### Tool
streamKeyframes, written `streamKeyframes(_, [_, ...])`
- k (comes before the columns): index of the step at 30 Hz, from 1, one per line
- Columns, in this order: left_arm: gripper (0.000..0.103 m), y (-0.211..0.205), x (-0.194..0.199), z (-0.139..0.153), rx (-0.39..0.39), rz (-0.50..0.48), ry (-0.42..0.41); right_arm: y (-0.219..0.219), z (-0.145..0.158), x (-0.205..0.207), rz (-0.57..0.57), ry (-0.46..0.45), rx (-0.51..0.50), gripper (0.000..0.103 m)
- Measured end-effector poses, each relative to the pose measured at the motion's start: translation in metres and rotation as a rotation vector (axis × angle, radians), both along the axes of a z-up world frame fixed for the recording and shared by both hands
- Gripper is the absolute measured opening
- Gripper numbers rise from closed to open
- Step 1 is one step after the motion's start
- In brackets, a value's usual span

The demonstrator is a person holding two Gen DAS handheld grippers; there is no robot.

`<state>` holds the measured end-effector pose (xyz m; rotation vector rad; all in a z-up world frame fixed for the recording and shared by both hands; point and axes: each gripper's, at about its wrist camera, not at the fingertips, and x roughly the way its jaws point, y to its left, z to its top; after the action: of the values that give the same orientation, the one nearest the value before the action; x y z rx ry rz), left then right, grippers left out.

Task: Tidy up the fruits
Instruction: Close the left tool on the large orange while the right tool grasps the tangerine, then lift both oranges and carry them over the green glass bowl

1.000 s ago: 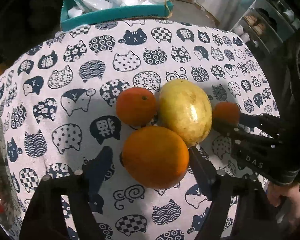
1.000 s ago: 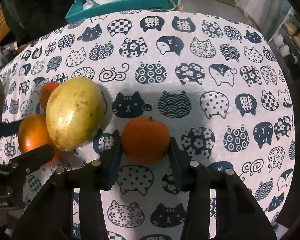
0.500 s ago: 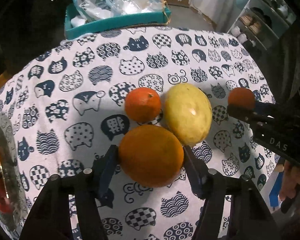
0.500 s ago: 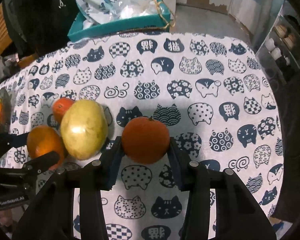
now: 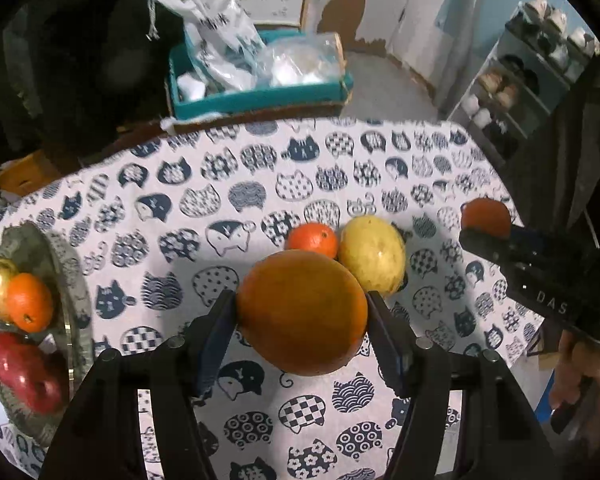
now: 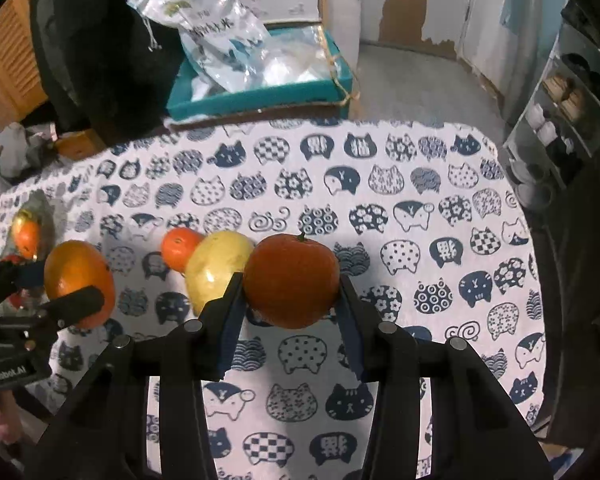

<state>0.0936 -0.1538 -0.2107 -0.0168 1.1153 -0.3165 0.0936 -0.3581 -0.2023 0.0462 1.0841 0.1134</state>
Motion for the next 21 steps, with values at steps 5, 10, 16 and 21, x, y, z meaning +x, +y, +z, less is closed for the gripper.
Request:
streamKeyframes(5, [0.066,0.015,-0.006,0.023,-0.013,0.031,-0.040,0.007,0.022,-0.008,0.004,-0.047,0.001,0.043])
streamKeyframes(10, [0.066,0.028,-0.014,0.042,-0.021,0.048,-0.078,0.013,0.040,-0.013,0.013,-0.083,0.011,0.043])
streamKeyframes(16, [0.066,0.045,-0.025,0.064,-0.031,0.069,-0.127,0.026,0.063,-0.018,0.036,-0.131,0.017,0.043])
streamKeyframes(21, [0.066,0.062,-0.033,0.081,-0.029,0.095,-0.168,0.040,0.080,-0.021,0.061,-0.165,0.022,0.043])
